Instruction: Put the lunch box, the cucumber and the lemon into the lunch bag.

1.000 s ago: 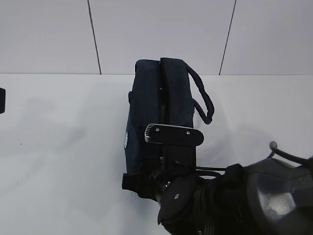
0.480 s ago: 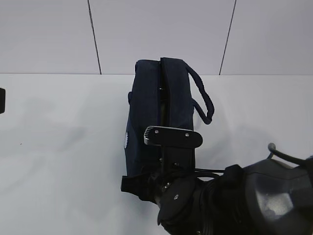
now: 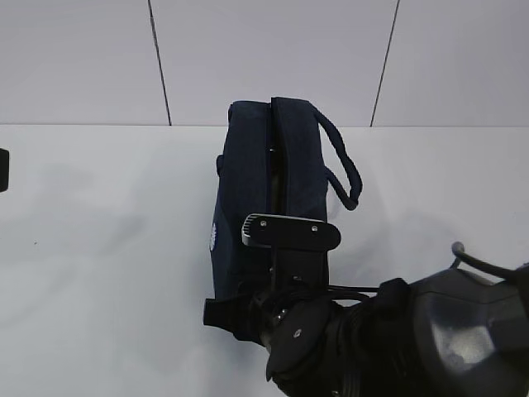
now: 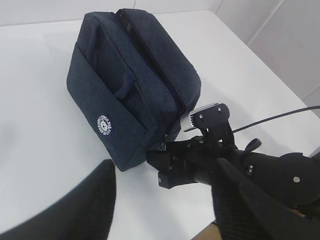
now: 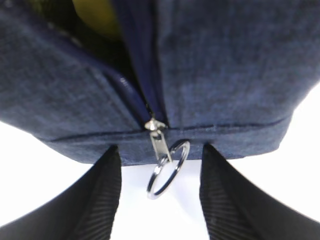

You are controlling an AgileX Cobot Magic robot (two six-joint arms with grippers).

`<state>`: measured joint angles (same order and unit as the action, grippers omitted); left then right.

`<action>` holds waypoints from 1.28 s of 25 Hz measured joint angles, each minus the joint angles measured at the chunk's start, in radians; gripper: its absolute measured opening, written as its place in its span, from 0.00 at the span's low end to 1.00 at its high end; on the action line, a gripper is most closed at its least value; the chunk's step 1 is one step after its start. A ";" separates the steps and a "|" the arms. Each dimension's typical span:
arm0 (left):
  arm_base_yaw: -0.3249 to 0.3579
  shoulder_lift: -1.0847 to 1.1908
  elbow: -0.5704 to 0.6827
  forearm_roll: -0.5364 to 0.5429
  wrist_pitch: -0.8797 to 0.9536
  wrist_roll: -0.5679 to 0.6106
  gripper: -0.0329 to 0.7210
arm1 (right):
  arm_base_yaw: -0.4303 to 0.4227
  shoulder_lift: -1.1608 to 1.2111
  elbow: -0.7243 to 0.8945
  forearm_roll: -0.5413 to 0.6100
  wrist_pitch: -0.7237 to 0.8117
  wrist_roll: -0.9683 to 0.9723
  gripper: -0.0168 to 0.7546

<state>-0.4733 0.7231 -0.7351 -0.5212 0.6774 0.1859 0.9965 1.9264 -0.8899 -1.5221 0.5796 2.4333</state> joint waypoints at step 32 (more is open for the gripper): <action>0.000 0.000 0.000 0.000 0.000 0.000 0.61 | -0.004 0.000 0.000 -0.002 0.028 0.000 0.40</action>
<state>-0.4733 0.7231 -0.7351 -0.5212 0.6776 0.1859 0.9927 1.9264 -0.8899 -1.5238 0.6074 2.4333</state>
